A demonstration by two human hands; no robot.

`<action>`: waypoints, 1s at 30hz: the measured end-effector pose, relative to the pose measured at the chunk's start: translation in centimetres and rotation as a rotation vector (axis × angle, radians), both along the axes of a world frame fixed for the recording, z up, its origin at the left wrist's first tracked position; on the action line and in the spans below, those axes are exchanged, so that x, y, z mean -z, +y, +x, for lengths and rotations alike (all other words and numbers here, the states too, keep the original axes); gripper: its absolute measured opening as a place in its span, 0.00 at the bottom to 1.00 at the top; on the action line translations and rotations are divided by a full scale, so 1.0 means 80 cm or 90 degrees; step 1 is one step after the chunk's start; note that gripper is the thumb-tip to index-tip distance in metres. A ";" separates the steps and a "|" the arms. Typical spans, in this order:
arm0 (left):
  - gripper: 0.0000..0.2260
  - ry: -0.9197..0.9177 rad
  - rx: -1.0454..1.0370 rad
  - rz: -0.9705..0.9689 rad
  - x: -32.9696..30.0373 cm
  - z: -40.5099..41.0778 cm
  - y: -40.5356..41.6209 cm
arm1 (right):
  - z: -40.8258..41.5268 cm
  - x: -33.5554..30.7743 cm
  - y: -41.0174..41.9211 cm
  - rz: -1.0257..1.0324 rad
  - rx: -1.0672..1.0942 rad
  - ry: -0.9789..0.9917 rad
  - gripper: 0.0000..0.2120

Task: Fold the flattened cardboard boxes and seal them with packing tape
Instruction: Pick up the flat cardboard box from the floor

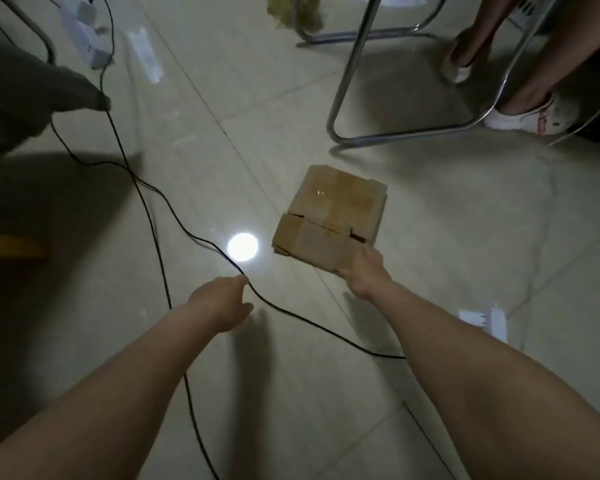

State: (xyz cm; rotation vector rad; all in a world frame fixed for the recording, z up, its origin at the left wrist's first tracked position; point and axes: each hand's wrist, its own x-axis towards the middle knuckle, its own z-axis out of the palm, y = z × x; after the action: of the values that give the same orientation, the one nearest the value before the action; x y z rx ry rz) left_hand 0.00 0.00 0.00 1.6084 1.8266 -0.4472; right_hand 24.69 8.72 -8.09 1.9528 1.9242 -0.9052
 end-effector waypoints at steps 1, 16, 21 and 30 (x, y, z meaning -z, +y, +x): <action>0.26 -0.004 -0.006 -0.011 0.008 0.000 -0.001 | -0.003 0.008 0.003 0.025 0.032 0.015 0.30; 0.35 -0.110 -0.152 0.016 0.040 0.037 -0.003 | -0.044 0.006 -0.009 -0.061 0.587 0.317 0.07; 0.34 -0.119 -0.121 0.015 0.042 0.047 -0.008 | -0.064 0.003 -0.021 0.221 0.418 0.024 0.24; 0.34 -0.100 -0.110 0.004 0.062 0.025 -0.025 | -0.036 0.047 0.006 0.197 -0.208 -0.210 0.41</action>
State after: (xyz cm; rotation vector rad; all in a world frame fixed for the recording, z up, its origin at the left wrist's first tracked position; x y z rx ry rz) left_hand 1.99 -2.02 -4.99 1.4314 1.8297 -0.2317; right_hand 21.83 9.16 -11.87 1.7210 2.1813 -0.1922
